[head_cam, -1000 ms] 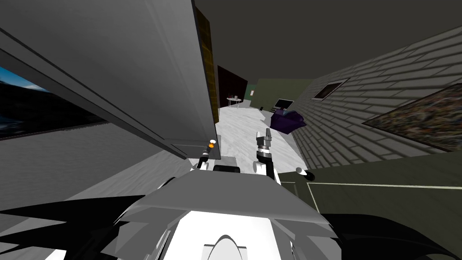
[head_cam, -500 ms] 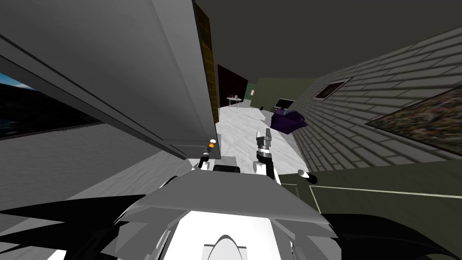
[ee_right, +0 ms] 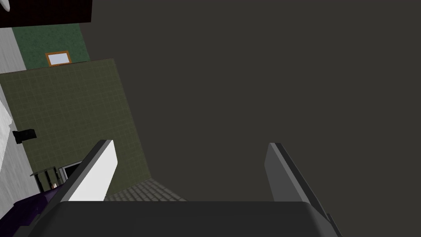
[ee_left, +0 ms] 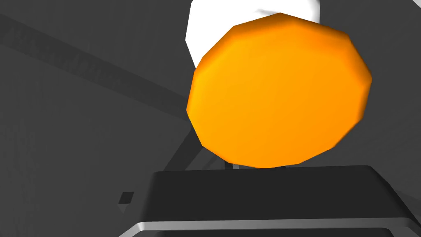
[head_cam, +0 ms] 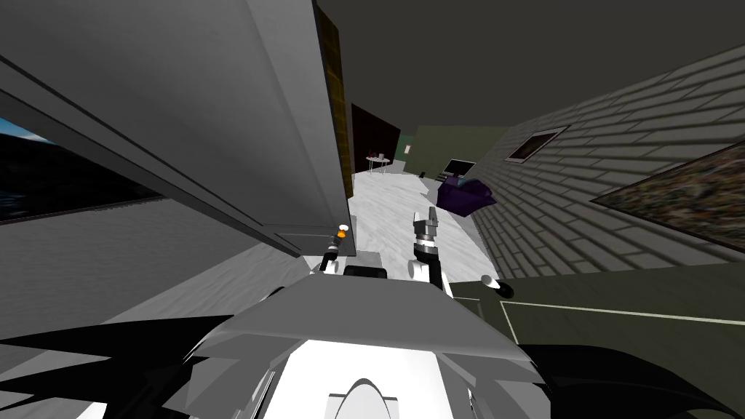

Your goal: Push the door open

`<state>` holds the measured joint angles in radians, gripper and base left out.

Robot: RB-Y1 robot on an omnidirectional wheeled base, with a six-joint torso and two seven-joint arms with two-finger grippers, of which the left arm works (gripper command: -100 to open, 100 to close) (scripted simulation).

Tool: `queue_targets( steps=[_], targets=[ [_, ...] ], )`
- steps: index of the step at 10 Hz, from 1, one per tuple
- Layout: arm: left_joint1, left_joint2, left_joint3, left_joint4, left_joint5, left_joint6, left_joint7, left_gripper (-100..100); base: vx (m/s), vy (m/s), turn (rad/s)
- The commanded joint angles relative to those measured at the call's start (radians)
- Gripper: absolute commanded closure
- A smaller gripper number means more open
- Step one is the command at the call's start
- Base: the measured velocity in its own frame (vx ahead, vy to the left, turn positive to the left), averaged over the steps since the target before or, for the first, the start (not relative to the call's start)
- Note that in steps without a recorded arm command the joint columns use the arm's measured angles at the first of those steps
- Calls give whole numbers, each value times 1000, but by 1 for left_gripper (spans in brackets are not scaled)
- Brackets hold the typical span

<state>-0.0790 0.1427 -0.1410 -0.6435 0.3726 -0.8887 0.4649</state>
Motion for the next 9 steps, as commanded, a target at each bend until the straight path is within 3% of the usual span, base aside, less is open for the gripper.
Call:
queue_targets(
  steps=[1, 3, 5, 8, 9],
  targets=[
    [-38, -5, -1, 24, 8, -30, 43, 100, 47, 8, 2],
    [-38, -5, -1, 24, 8, -30, 43, 100, 10, 1, -3],
    [-46, -19, -4, 25, 37, -22, 111, 100, 32, -2, 14],
    [-50, -26, -6, 26, 50, -18, 166, 100, 39, 2, 1],
    [-29, -33, -17, 23, 70, 2, 192, -100, -41, 35, -7]
  ],
)
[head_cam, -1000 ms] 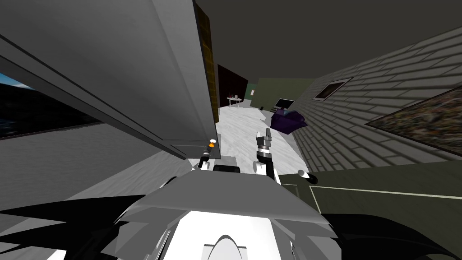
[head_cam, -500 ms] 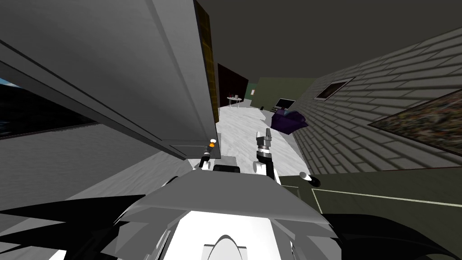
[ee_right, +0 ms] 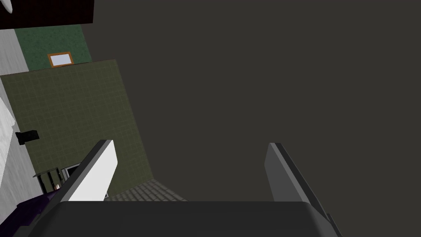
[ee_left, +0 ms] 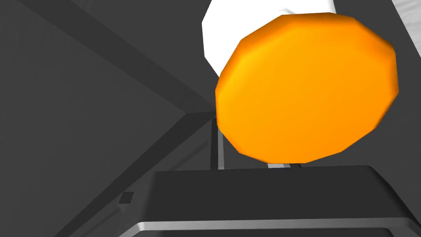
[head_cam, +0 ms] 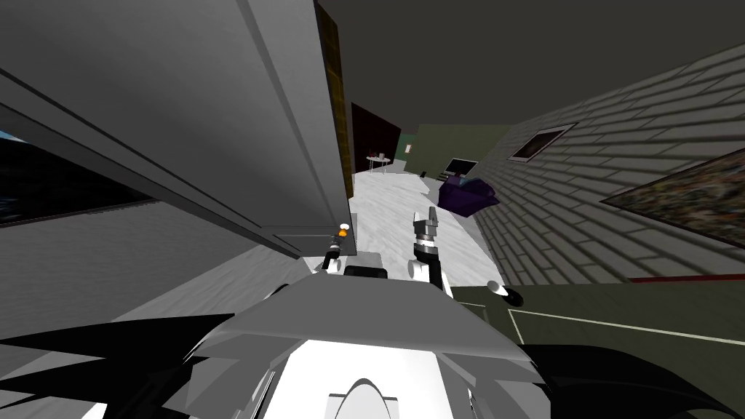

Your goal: Push the door open

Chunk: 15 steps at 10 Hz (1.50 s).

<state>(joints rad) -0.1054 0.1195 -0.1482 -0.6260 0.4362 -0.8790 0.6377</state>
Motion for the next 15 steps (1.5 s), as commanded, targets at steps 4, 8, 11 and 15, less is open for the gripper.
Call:
queue_targets(
  steps=[4, 8, 11, 15],
  targets=[
    [5, -37, -38, -17, 53, -9, 107, -100, -123, 37, -50],
    [16, -75, -75, -48, 114, -12, 219, -100, -91, 51, -44],
    [21, -96, -94, -63, 145, -14, 277, -100, -63, 25, -35],
    [31, -136, -127, -90, 199, -16, 378, -100, -105, 44, -44]
  ],
)
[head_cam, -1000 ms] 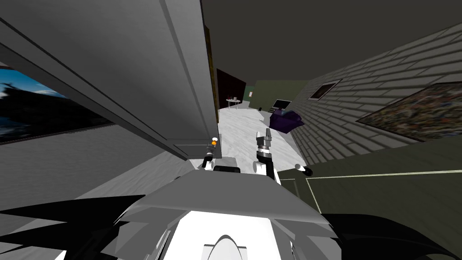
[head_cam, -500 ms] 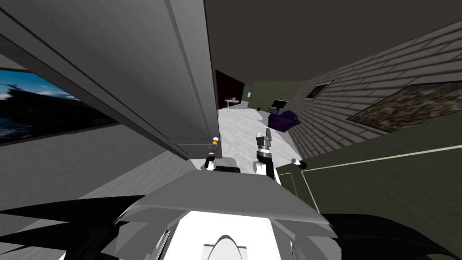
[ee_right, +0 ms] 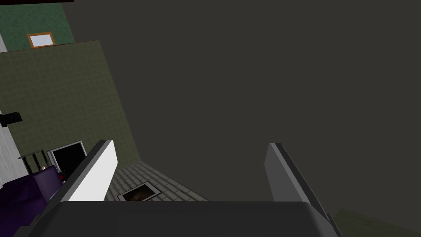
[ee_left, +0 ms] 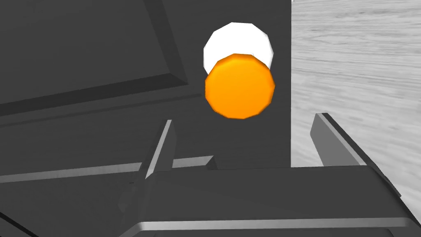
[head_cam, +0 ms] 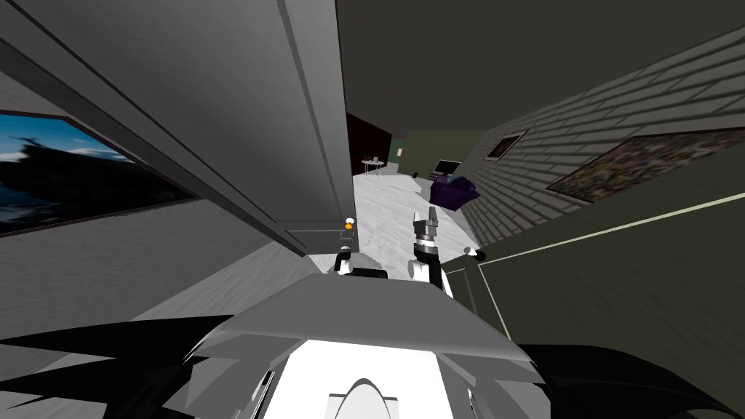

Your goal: Push the door open

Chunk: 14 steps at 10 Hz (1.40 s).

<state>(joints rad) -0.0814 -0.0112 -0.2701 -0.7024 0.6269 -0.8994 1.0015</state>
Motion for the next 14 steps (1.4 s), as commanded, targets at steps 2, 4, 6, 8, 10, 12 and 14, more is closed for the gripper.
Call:
queue_targets(
  steps=[2, 4, 6, 8, 10, 12, 14],
  targets=[
    [10, -21, -17, -24, 28, 3, 51, -100, -86, 36, -34],
    [6, -26, -20, -16, 32, -2, 63, -100, -73, 18, -20],
    [3, 25, -18, -15, 36, -1, 70, -100, 90, 3, -15],
    [-2, 29, -13, -12, 39, 0, 74, -100, 228, 45, -25],
    [-5, -15, -10, -11, 41, 1, 76, -100, 251, 21, -17],
    [10, -3, -12, -32, 40, 7, 69, 100, 41, 7, -2],
    [10, -3, -12, -32, 40, 7, 69, 100, -24, -5, -2]
  ],
)
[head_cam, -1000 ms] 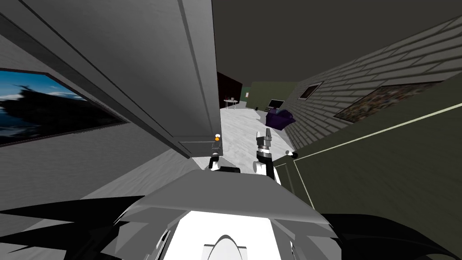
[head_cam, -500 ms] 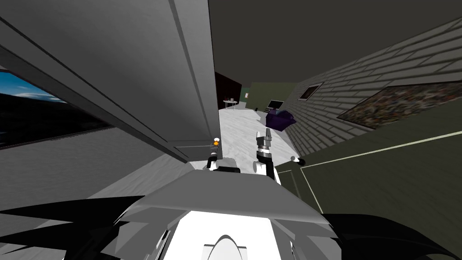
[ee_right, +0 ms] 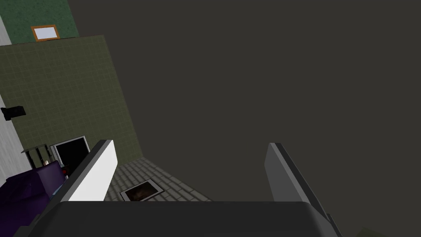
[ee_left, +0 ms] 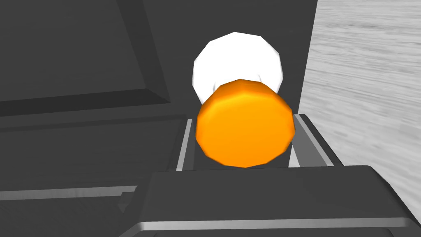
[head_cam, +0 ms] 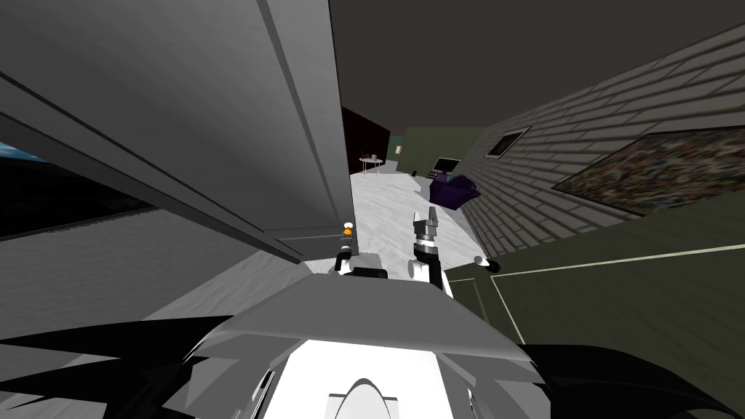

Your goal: Push the door open

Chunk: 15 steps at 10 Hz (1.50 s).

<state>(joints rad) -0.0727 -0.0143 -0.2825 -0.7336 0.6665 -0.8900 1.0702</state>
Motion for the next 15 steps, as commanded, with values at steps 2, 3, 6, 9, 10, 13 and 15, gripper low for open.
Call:
queue_targets(
  steps=[2, 3, 6, 9, 10, 13, 15],
  targets=[
    [1, 0, 0, -1, 0, -2, 0, 100, -18, -2, 0],
    [1, 0, 0, -1, 0, -2, 0, 100, -6, -1, 0],
    [1, 35, 23, 3, 19, -2, -1, 100, 152, -44, 16],
    [-3, 46, 45, 3, 37, -8, -2, 100, 170, -28, 35],
    [-4, 45, 53, 3, 43, -10, -3, 100, 237, -28, 41],
    [-8, 27, 78, 3, 62, -15, -4, 100, 182, -28, 43],
    [-10, 4, 92, 3, 73, -19, -4, 100, 212, -26, 73]
  ],
)
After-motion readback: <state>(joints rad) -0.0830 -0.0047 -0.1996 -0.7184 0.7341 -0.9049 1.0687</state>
